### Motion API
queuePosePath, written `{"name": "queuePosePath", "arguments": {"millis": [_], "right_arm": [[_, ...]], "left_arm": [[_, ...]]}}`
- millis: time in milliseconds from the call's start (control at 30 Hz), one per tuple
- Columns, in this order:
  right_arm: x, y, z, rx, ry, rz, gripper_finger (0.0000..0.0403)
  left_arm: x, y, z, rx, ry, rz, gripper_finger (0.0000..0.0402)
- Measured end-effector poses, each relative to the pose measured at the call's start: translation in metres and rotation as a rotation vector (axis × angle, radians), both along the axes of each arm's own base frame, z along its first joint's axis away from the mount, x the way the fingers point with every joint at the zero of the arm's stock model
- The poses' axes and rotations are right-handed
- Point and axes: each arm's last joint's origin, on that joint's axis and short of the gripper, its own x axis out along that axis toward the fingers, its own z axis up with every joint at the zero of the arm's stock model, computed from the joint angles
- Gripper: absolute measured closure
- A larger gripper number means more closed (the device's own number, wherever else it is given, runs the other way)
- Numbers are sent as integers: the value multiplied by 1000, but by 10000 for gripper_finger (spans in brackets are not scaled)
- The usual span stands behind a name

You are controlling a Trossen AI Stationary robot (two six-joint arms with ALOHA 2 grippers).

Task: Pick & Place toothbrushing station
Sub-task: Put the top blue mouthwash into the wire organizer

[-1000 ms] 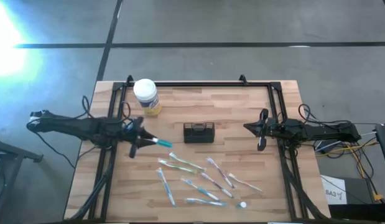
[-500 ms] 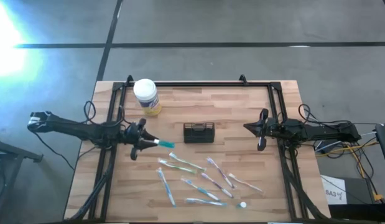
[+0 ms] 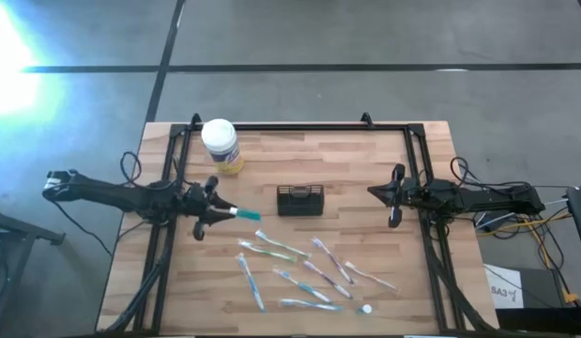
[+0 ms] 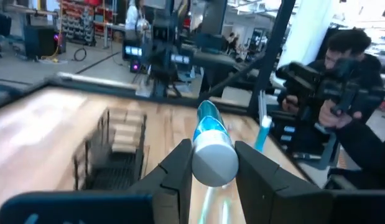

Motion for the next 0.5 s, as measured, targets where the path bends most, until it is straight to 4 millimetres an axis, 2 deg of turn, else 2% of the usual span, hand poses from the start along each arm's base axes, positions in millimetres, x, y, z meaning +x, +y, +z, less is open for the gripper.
{"name": "queuePosePath", "arguments": {"millis": [300, 400, 500], "right_arm": [[0, 0, 0, 0, 0, 0, 394], [0, 0, 0, 0, 0, 0, 394], [0, 0, 0, 0, 0, 0, 394]], "left_arm": [[16, 3, 107, 113, 250, 150, 306], [31, 2, 140, 152, 319, 197, 306], [53, 0, 163, 203, 392, 208, 306]]}}
